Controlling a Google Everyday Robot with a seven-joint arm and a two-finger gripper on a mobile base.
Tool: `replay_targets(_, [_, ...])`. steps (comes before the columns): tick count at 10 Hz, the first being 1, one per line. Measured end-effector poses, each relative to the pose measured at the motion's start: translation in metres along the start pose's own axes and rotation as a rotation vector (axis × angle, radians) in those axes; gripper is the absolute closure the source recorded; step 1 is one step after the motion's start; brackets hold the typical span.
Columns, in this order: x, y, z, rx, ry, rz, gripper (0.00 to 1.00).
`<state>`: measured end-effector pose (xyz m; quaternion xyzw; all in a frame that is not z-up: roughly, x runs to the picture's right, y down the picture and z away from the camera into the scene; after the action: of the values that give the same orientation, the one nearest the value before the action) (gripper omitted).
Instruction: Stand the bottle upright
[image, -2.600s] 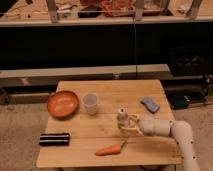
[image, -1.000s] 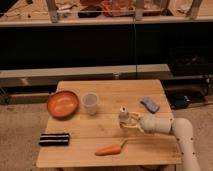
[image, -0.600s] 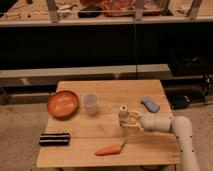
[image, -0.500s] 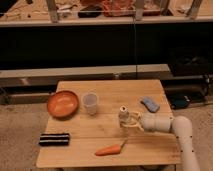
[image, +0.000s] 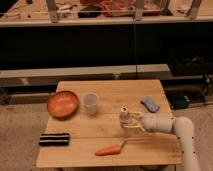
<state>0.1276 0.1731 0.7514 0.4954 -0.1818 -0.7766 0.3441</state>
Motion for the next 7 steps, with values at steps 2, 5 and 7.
replay_targets(2, [0.0001, -0.0005, -0.0009, -0.001, 0.001, -0.001, 0.53])
replay_targets(5, [0.0008, -0.0014, -0.0029, -0.001, 0.005, -0.003, 0.53])
replay_targets(7, [0.0013, -0.0017, -0.0043, -0.005, 0.006, -0.005, 0.53])
